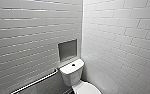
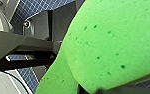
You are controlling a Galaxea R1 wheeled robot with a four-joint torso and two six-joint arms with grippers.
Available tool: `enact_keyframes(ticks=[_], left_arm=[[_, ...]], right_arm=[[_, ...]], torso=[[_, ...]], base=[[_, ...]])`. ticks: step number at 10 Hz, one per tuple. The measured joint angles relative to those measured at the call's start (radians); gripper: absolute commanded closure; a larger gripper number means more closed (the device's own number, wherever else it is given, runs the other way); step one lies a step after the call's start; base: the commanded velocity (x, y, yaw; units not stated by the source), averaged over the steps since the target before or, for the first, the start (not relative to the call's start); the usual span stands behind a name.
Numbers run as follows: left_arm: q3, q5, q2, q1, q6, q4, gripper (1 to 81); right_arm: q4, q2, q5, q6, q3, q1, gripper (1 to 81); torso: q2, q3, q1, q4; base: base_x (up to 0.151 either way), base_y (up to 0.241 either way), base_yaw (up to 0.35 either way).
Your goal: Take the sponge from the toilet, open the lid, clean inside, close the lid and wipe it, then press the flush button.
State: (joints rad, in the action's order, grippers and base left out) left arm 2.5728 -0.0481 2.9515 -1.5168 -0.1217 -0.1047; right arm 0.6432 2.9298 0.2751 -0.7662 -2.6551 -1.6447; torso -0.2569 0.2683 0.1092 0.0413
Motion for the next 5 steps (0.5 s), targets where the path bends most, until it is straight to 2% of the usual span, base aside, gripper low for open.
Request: enact_keyframes(ticks=[5], left_arm=[[0.000, 0.000, 0.002, 0.000, 0.000, 0.000, 1.0]], right_arm=[[0.001, 0.010, -0.033, 0.000, -0.002, 0.001, 81.1]], torso=[[0.038, -0.001, -0.029, 0.000]], base=[[0.000, 0.000, 0.000]])
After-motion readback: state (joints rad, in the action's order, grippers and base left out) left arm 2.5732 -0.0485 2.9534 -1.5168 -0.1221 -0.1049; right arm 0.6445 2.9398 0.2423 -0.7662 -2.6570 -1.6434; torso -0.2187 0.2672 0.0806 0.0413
